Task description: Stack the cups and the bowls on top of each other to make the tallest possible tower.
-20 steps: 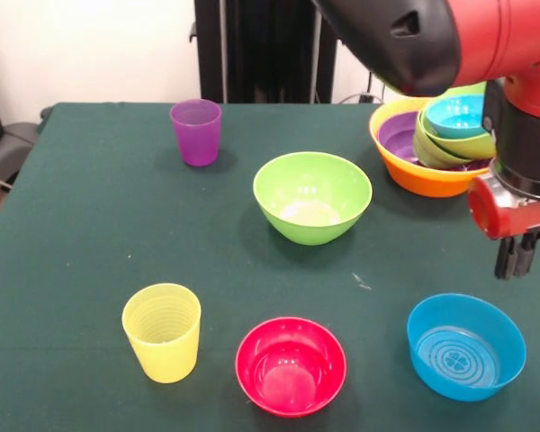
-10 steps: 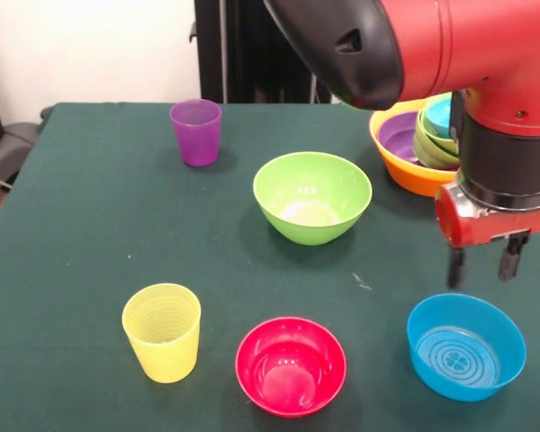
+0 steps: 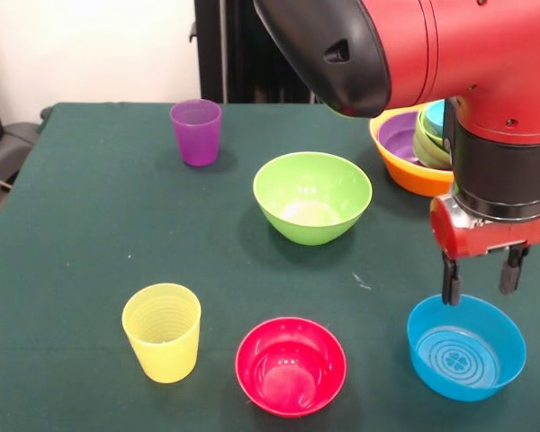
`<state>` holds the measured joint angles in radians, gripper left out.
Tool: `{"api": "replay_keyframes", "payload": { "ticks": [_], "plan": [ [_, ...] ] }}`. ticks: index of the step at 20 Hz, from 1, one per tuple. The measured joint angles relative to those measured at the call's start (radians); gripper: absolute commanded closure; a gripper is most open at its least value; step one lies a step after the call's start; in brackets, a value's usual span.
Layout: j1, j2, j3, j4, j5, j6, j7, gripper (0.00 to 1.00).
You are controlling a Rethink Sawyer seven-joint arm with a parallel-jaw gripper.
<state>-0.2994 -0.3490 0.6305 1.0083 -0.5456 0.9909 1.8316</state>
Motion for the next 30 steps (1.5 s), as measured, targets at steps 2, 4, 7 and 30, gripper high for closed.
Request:
{"api": "replay_keyframes", "payload": {
  "ticks": [2, 4, 7, 30],
  "plan": [
    [0.000, 0.000, -0.001, 0.002, -0.004, -0.021, 0.000, 0.00],
    [0.000, 0.001, -0.002, 0.002, -0.008, -0.031, 0.000, 0.00],
    [-0.005, 0.007, -0.002, 0.002, -0.010, -0.059, 0.000, 0.00],
    [-0.036, 0.119, -0.002, 0.001, -0.027, -0.080, 0.000, 0.00]
  ]
}}
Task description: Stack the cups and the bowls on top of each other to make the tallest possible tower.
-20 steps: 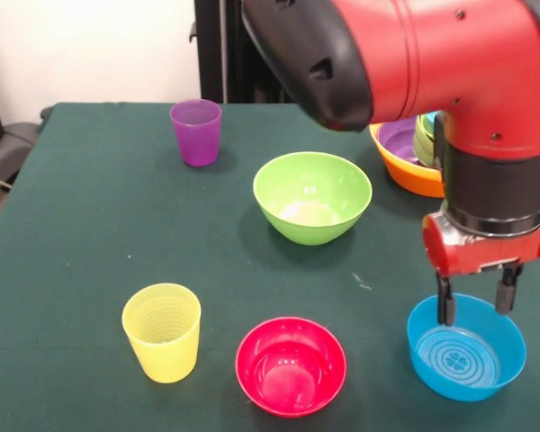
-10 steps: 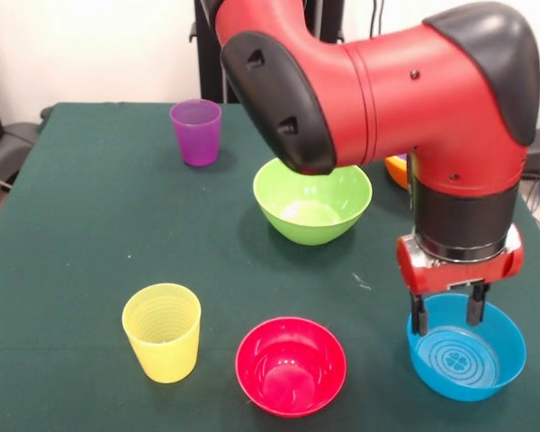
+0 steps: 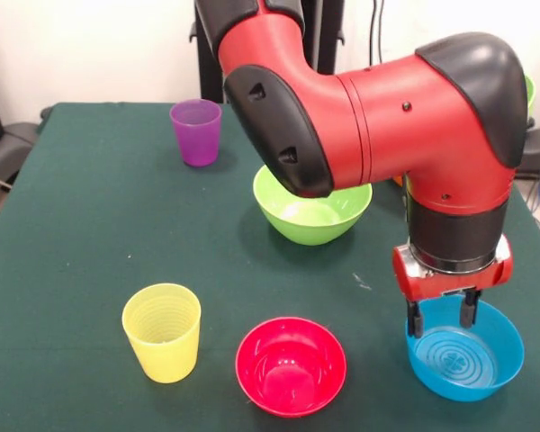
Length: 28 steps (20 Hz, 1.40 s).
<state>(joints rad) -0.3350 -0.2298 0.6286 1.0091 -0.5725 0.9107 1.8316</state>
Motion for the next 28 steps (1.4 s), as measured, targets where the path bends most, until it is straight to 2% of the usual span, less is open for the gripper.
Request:
{"api": "replay_keyframes", "payload": {
  "ticks": [8, 14, 28],
  "plan": [
    [0.000, 0.027, 0.000, 0.000, -0.028, 0.000, 0.000, 0.00],
    [-0.001, 0.017, 0.000, 0.006, -0.030, 0.000, 0.000, 0.00],
    [-0.002, -0.124, 0.000, 0.097, -0.029, 0.000, 0.000, 0.00]
  ]
}}
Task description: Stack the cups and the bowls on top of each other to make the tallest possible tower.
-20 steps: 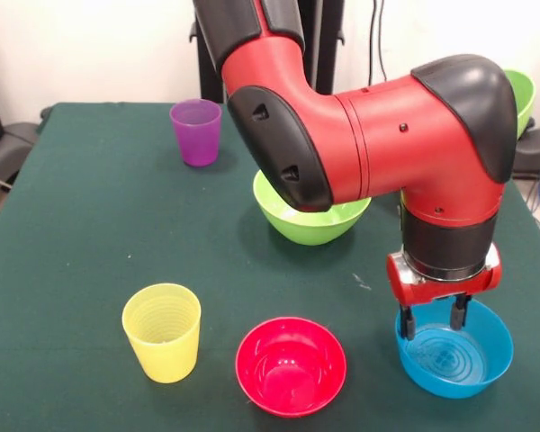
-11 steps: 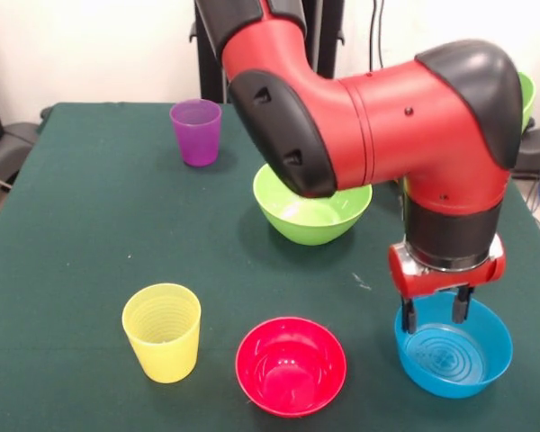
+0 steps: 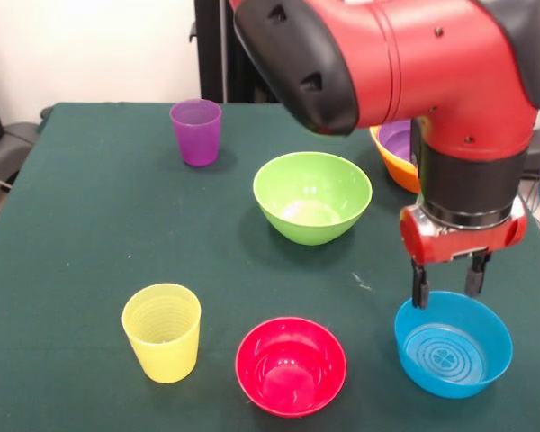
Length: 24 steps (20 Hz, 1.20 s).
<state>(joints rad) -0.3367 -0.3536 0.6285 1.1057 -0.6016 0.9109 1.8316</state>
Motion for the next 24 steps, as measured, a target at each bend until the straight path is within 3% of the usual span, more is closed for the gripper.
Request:
{"api": "replay_keyframes", "payload": {
  "ticks": [10, 24],
  "plan": [
    [-0.001, -0.046, 0.000, 0.053, 0.000, 0.000, 0.000, 0.00],
    [-0.022, -0.048, 0.000, 0.065, 0.000, 0.000, 0.000, 0.00]
  ]
}}
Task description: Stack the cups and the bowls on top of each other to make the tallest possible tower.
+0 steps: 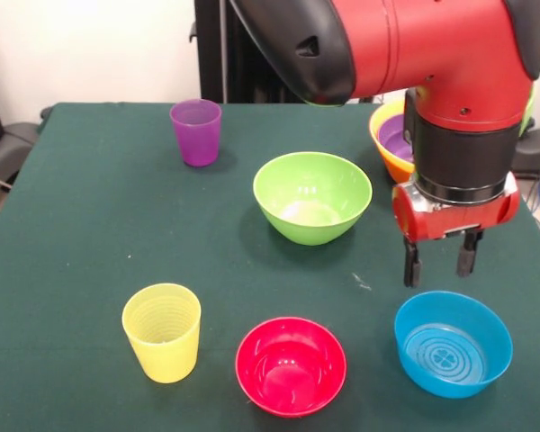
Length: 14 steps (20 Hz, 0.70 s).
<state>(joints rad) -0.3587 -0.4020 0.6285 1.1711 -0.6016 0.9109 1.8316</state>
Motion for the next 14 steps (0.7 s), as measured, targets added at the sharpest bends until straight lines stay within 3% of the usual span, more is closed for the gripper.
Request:
{"api": "replay_keyframes", "payload": {
  "ticks": [14],
  "plan": [
    [-0.033, 0.005, 0.000, 0.000, 0.000, 0.000, 0.000, 0.00]
  ]
}}
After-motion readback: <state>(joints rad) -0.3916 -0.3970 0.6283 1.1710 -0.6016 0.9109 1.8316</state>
